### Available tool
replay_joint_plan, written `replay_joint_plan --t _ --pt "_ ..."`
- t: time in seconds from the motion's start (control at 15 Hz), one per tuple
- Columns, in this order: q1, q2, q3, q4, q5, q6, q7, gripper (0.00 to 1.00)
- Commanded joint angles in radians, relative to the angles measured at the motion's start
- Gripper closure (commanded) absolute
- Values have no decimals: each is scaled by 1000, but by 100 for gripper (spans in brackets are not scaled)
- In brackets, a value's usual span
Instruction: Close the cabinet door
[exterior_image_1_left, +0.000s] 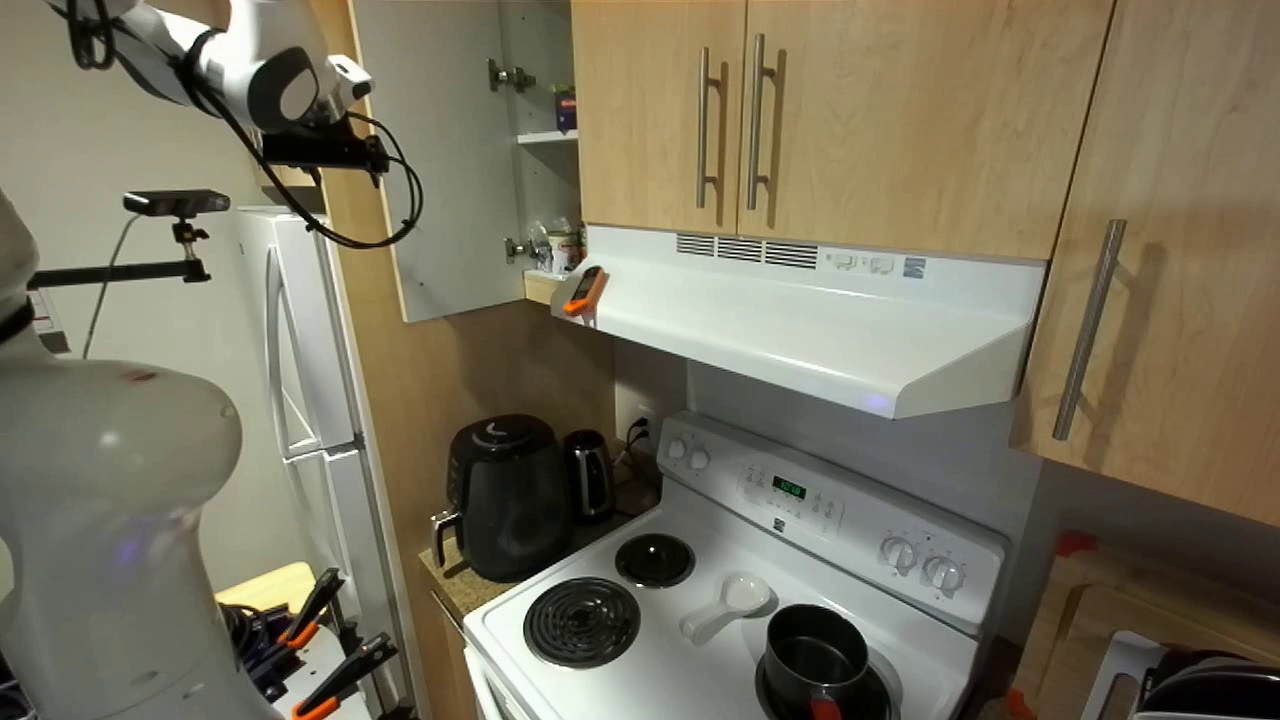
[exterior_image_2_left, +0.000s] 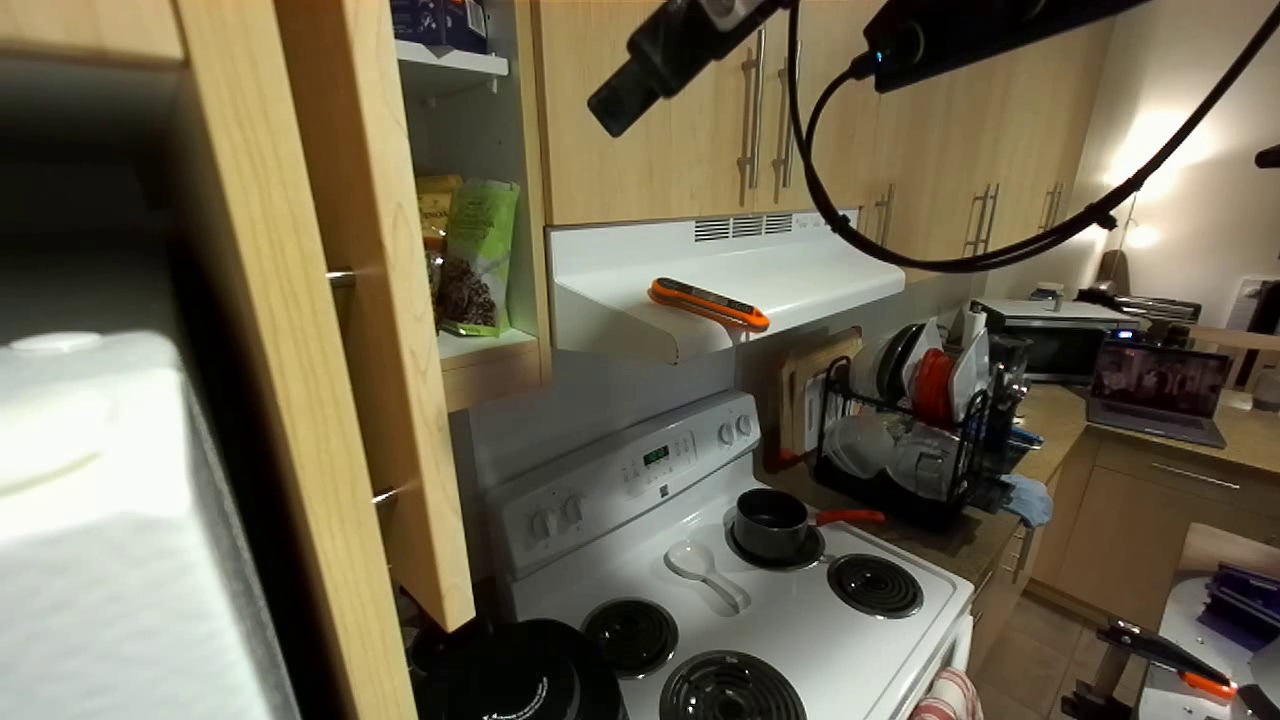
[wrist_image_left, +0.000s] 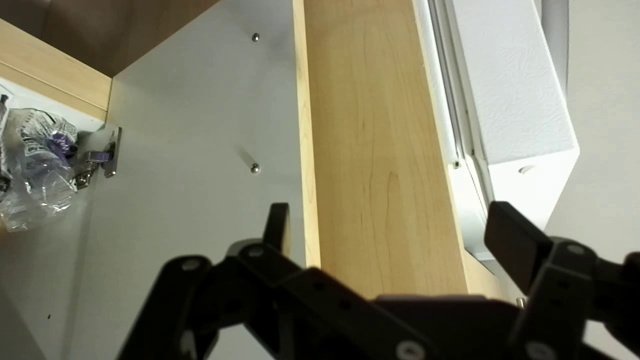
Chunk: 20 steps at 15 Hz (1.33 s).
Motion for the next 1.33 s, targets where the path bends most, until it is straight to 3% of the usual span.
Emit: replay_joint_plan --t 0.0,0.87,1.27 --pt "-9 0 8 2 0 -1 1 0" --pt "-30 120 32 138 -57 -19 -26 0" --pt "8 223 16 265 -35 -46 -124 0"
